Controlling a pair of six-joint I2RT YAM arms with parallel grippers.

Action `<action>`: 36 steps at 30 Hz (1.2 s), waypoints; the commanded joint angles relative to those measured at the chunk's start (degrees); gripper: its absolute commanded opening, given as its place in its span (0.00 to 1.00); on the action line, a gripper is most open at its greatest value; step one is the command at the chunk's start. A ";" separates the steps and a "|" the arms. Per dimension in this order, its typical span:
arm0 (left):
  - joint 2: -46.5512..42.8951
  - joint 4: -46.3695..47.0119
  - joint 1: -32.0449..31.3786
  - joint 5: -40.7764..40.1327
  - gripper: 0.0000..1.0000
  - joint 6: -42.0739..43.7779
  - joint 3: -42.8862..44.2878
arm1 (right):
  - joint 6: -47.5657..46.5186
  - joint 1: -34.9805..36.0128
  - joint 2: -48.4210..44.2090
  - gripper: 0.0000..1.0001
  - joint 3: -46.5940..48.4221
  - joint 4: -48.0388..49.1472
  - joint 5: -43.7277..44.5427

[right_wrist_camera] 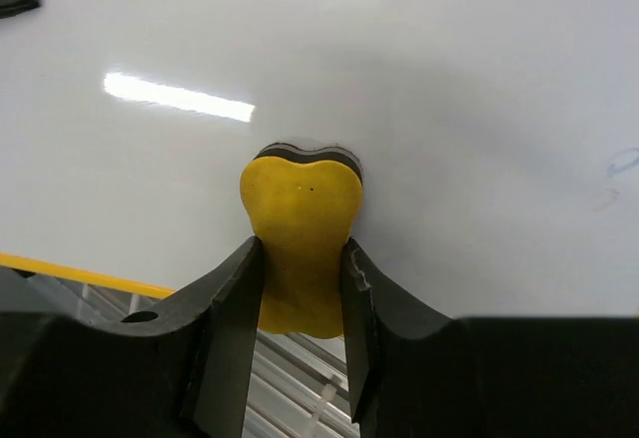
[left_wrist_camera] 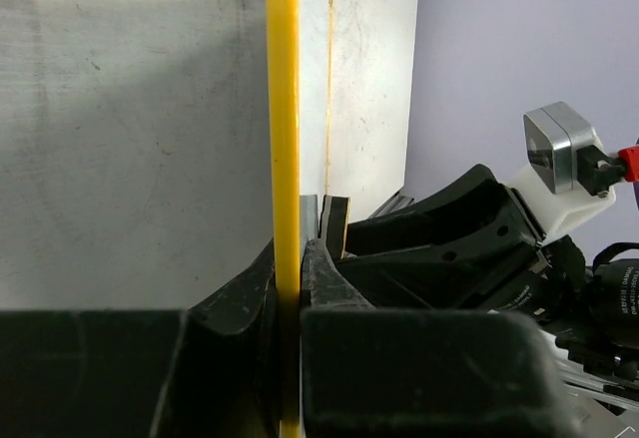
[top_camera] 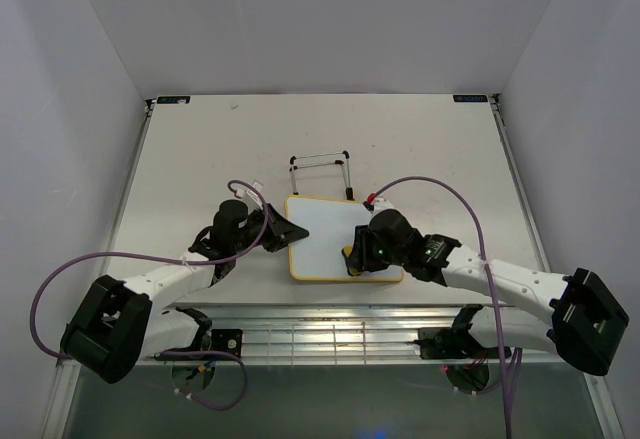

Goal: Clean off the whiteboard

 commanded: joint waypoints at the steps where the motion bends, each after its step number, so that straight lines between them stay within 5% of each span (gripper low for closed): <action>1: -1.04 -0.59 -1.06 -1.68 0.00 2.69 0.17 | -0.17 -0.30 0.99 0.08 -2.01 -8.66 6.06; 6: -0.95 -0.59 -1.77 -2.12 0.00 2.51 0.52 | 3.87 6.45 6.87 0.08 7.30 -6.65 8.52; 11: -0.77 -0.59 -2.21 -1.95 0.00 2.69 0.70 | 3.00 7.88 12.51 0.08 11.10 -1.80 0.96; 19: -2.62 -1.29 -2.21 -1.07 0.00 3.48 -0.71 | -7.17 -19.95 5.31 0.08 -6.28 -0.83 -14.83; 24: -3.32 -1.38 -2.21 -0.89 0.00 3.57 -1.67 | -16.06 -33.24 8.72 0.08 -7.71 -4.96 -20.13; 31: -3.33 -1.56 -2.21 -1.16 0.00 4.18 -1.94 | -20.99 -34.40 12.95 0.08 -2.97 -7.95 -23.03; 36: -1.92 -1.56 -2.21 -0.28 0.00 5.32 -1.24 | -22.32 -31.08 13.13 0.08 2.82 -8.22 -32.69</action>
